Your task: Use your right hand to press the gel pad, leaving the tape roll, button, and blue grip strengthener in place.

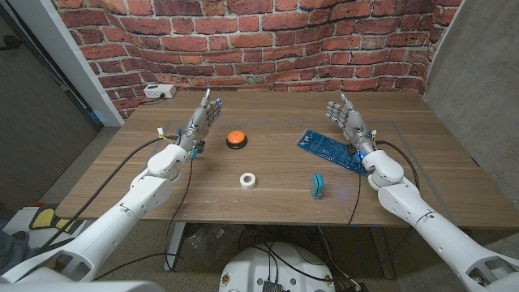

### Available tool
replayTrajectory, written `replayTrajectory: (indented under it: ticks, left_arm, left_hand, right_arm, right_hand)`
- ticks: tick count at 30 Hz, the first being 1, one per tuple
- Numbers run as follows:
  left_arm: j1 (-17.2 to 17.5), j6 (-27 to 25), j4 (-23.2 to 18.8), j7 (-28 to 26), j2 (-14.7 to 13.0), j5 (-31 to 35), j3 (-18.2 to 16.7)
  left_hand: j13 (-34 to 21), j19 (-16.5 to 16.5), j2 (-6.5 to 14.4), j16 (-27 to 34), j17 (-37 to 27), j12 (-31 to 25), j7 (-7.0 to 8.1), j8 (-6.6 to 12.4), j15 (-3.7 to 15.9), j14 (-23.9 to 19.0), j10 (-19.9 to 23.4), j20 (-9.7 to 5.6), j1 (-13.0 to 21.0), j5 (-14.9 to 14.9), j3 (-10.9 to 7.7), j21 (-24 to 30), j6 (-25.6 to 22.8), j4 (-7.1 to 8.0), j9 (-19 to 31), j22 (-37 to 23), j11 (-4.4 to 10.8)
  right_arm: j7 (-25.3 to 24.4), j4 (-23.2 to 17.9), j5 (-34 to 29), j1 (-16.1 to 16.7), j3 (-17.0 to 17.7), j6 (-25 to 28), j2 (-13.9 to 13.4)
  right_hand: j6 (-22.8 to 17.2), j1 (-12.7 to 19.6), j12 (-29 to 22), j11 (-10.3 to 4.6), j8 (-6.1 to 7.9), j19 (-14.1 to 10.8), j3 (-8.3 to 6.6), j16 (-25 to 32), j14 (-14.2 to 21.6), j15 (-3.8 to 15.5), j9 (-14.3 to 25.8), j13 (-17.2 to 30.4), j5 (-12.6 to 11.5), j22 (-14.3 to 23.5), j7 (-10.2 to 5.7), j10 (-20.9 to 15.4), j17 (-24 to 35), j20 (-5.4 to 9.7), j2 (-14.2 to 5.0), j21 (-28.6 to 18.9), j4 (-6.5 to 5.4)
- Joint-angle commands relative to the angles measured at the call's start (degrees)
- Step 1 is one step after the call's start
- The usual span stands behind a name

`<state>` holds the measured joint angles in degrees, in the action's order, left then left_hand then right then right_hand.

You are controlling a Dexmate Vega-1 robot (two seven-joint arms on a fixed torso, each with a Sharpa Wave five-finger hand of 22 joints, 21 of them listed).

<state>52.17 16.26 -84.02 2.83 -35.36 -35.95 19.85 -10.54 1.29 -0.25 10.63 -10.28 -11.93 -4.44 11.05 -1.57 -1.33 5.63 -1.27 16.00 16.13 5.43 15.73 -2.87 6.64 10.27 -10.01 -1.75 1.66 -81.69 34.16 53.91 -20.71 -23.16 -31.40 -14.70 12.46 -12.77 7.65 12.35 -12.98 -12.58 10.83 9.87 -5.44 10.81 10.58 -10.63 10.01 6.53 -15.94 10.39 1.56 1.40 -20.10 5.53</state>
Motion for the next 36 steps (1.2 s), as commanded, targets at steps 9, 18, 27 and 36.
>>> replayTrajectory:
  ticks: [9,18,27,36]
  left_arm:
    - [2.6,1.4,-3.3,0.1,-1.6,0.4,-0.9]
    - [3.2,0.3,-4.9,-0.7,-2.3,0.3,-1.2]
    - [4.6,0.1,-6.5,-1.7,-3.0,0.4,-1.9]
    - [5.3,1.0,-6.4,-1.1,-2.9,-0.2,-2.3]
  left_hand:
    - [-0.2,-0.5,0.8,0.5,-0.1,-0.4,-0.14,0.55,0.06,-0.8,1.0,0.35,0.7,0.2,-0.36,-0.3,-0.7,-0.04,0.3,-0.3,0.15]
    - [-0.2,-0.9,1.2,0.6,-0.1,-0.2,-0.09,0.51,-0.18,-1.3,1.0,1.08,1.1,0.1,-0.42,-0.4,-0.8,-0.17,0.3,-0.2,-0.22]
    - [-0.2,-1.0,1.4,0.5,-0.1,-0.2,-0.08,0.50,-0.13,-1.4,1.0,1.10,1.3,0.1,-0.44,-0.5,-0.8,-0.22,0.3,-0.2,-0.17]
    - [-0.2,-1.0,1.6,0.5,-0.1,-0.1,-0.13,0.50,-0.16,-1.4,1.0,1.28,1.5,0.0,-0.44,-0.7,-1.0,-0.28,0.3,-0.2,-0.15]
  right_arm:
    - [-3.4,-5.9,-4.7,3.9,1.1,-1.5,-3.3]
    - [-6.7,-8.4,-7.0,6.6,2.6,-2.3,-4.4]
    - [-8.0,-9.5,-8.5,7.7,3.5,-3.1,-4.7]
    - [-9.4,-10.4,-11.6,8.4,3.9,-3.0,-5.9]
  right_hand:
    - [-2.5,0.2,-0.8,-2.03,0.28,-3.6,-0.24,0.7,3.5,2.71,0.2,0.0,-0.1,0.2,-1.54,-2.9,0.0,1.48,-0.55,0.1,0.54]
    - [-3.5,0.3,-0.8,-1.53,0.39,-3.5,-0.13,0.5,3.6,2.30,0.2,-0.1,-0.1,0.2,-1.05,-3.4,0.0,1.23,-0.46,0.6,0.68]
    - [-4.9,-0.1,-1.2,-2.26,0.47,-3.3,0.17,0.5,4.5,3.03,0.2,-0.1,-0.1,0.3,-2.43,-5.4,0.0,0.82,-0.37,1.4,0.65]
    - [-5.2,-0.4,-0.7,-2.32,0.14,-3.4,0.40,0.0,4.0,3.07,0.2,-0.1,0.0,0.4,-3.83,-5.2,0.0,1.00,-0.36,1.8,0.60]
